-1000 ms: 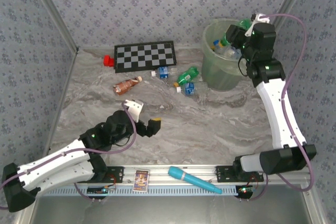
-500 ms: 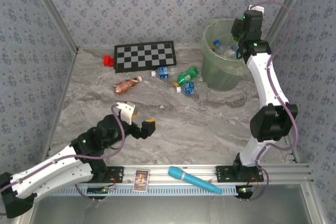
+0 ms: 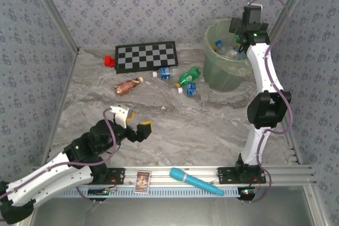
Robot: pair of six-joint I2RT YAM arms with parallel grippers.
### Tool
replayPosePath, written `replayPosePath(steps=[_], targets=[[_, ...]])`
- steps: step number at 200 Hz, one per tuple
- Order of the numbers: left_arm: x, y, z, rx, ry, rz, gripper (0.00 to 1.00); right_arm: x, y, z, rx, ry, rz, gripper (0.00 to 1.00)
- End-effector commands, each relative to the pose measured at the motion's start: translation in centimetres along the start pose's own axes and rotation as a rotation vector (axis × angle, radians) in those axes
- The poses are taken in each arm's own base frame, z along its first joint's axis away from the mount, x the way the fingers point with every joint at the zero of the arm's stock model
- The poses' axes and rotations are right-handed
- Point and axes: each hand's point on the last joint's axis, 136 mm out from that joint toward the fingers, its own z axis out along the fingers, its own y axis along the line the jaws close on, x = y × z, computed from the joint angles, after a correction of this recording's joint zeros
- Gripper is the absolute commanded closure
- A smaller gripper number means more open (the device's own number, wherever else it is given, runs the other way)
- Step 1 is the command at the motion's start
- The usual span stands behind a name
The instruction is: Put the plastic bottles in the bin
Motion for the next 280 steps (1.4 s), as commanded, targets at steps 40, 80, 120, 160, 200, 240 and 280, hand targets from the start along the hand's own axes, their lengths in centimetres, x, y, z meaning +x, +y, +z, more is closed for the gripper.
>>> replayPosePath(steps=[40,80,120,160,200,240,280], targets=[[0.4,0.2,0.0,-0.006,0.001,-0.017,0.0,-2.4,0.7,-3.3,-0.028,-0.051,-0.023,0.0],[0.7,0.5,-0.4,-0.005,0.0,-0.034,0.0,-0.8,2.6,-3.0,-0.131,0.001,-0.016,0.0],[0.5,0.7,-1.2,-0.004,-0.016,-0.044,0.0,1.7,2.8,-1.8,-0.131,0.105,-0.03,0.07],[0.4,1.0,-1.4,-0.013,-0.029,-0.043,0.0,1.8,2.9,-1.8,-0.118,0.1,-0.044,0.01],[0.5,1.2,-1.1,-0.03,-0.029,-0.041,0.0,1.1,2.8,-3.1,-0.127,0.082,-0.03,0.0],[0.5,2.4,-0.5,-0.102,-0.038,-0.05,0.0,0.5,3.8,-6.7,-0.174,0.031,0.01,0.0],[0.3,4.1,0.3,-0.212,-0.043,-0.054,0.0,1.1,6.6,-13.2,-0.292,-0.048,0.068,0.0]])
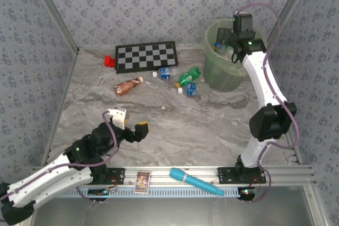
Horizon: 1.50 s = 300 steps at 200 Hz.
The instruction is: Put the plastic bottles in the bin
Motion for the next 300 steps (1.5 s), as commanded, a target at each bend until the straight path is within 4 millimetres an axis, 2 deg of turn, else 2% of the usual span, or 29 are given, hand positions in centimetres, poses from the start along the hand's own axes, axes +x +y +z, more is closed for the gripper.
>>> replayPosePath(steps=[1,27,54,74,79,87,112,140,159,187,228,262,300], targets=[[-1.3,1.0,0.4,-0.077,-0.051,-0.027,0.0,-2.1,2.4,-5.3,-0.094,-0.136,0.07,0.0],[-1.7,2.2,1.4,-0.139,-0.023,-0.061,0.0,0.0,5.5,-9.0,-0.204,-0.174,0.062,0.0],[-1.7,3.8,3.0,-0.194,0.026,-0.122,0.0,3.8,8.0,-11.6,-0.313,-0.165,0.057,0.0],[-2.0,5.5,4.1,-0.253,0.045,-0.16,0.0,6.9,9.5,-12.9,-0.392,-0.153,0.048,0.0],[-2.2,6.0,4.3,-0.269,0.047,-0.17,0.0,8.8,9.7,-12.6,-0.4,-0.124,0.039,0.0],[-2.4,6.7,4.7,-0.293,0.058,-0.188,0.0,10.4,10.2,-12.8,-0.429,-0.11,0.038,0.0],[-2.9,8.7,6.0,-0.363,0.091,-0.229,0.0,14.1,11.3,-13.5,-0.518,-0.113,0.027,0.0],[-3.5,10.8,7.5,-0.432,0.129,-0.254,0.0,18.8,11.6,-12.8,-0.576,-0.113,0.026,0.0],[-4.0,12.1,8.4,-0.471,0.168,-0.272,0.0,20.9,11.9,-12.7,-0.613,-0.114,0.003,0.0],[-5.5,14.3,9.7,-0.527,0.211,-0.278,0.0,22.5,12.0,-13.2,-0.666,-0.154,-0.021,0.01],[-7.8,18.9,12.0,-0.618,0.271,-0.298,0.0,24.5,11.2,-13.2,-0.677,-0.168,0.036,0.0],[-9.4,22.8,14.5,-0.662,0.263,-0.314,0.0,24.6,11.4,-13.5,-0.688,-0.151,0.031,0.0],[-8.6,25.2,18.7,-0.552,0.308,-0.41,0.0,24.3,10.8,-13.7,-0.668,-0.17,0.035,0.0]])
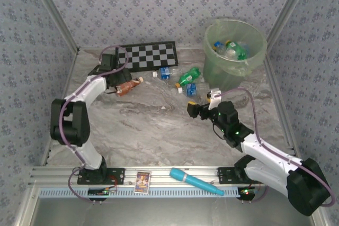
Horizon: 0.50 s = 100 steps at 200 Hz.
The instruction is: Put the plastic bottles in the bin
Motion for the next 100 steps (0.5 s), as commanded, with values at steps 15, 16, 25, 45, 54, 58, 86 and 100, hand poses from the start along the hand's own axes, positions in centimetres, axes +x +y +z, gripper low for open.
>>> replayPosePath(steps=[15,16,25,45,54,58,86,100], targets=[[-0.4,-2.2,2.9,0.138,0.085,0.011,0.0,-1.2,0.2,-0.3,0.001,-0.046,0.008,0.0],[-0.3,-2.2,2.9,0.14,0.089,0.011,0.0,-1.2,0.2,-0.3,0.001,-0.047,0.008,0.0],[0.2,-2.3,3.4,0.145,0.112,0.013,0.0,-1.1,0.2,-0.3,-0.001,-0.045,0.009,0.0],[1.8,-2.4,3.9,0.172,0.156,0.018,0.0,-1.1,0.2,-0.3,0.002,-0.043,0.008,0.0],[2.5,-2.2,3.9,0.18,0.169,0.021,0.0,-1.1,0.1,-0.3,0.006,-0.041,0.009,0.0],[2.8,-2.2,3.8,0.185,0.173,0.024,0.0,-1.1,0.1,-0.3,0.006,-0.041,0.011,0.0],[4.7,-2.6,3.1,0.236,0.202,0.032,0.07,-0.9,0.0,-0.1,0.013,-0.034,0.017,0.0],[5.3,-3.0,2.7,0.242,0.204,0.05,0.08,-0.8,0.0,0.0,0.013,-0.032,0.019,0.0]])
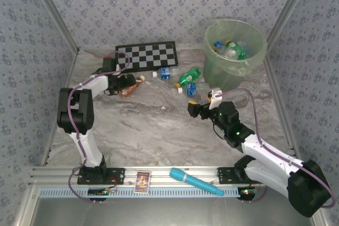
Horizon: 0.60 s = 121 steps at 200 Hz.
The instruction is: Put the plastic bottles in the bin
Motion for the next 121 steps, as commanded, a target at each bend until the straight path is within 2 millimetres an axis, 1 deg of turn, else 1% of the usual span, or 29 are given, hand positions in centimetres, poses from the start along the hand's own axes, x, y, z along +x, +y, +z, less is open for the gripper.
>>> replayPosePath(steps=[1,30,51,86,121], targets=[[0.7,-1.9,-1.4,0.063,-0.004,0.049,0.08,-0.5,0.0,0.1,0.011,-0.019,0.019,0.0],[1.9,-3.7,-1.0,0.021,0.023,0.157,0.08,-0.2,-0.1,0.4,0.017,-0.004,0.021,0.0],[2.9,-4.0,-0.2,-0.022,0.052,0.214,0.08,0.0,-0.4,0.5,0.027,0.002,0.018,0.0],[4.2,-3.4,0.5,-0.066,0.096,0.216,0.11,0.0,-0.5,0.4,0.034,0.003,0.02,0.01],[5.0,-2.1,1.6,-0.144,0.147,0.206,0.16,-0.3,-0.3,0.3,0.026,-0.003,0.032,0.0]])
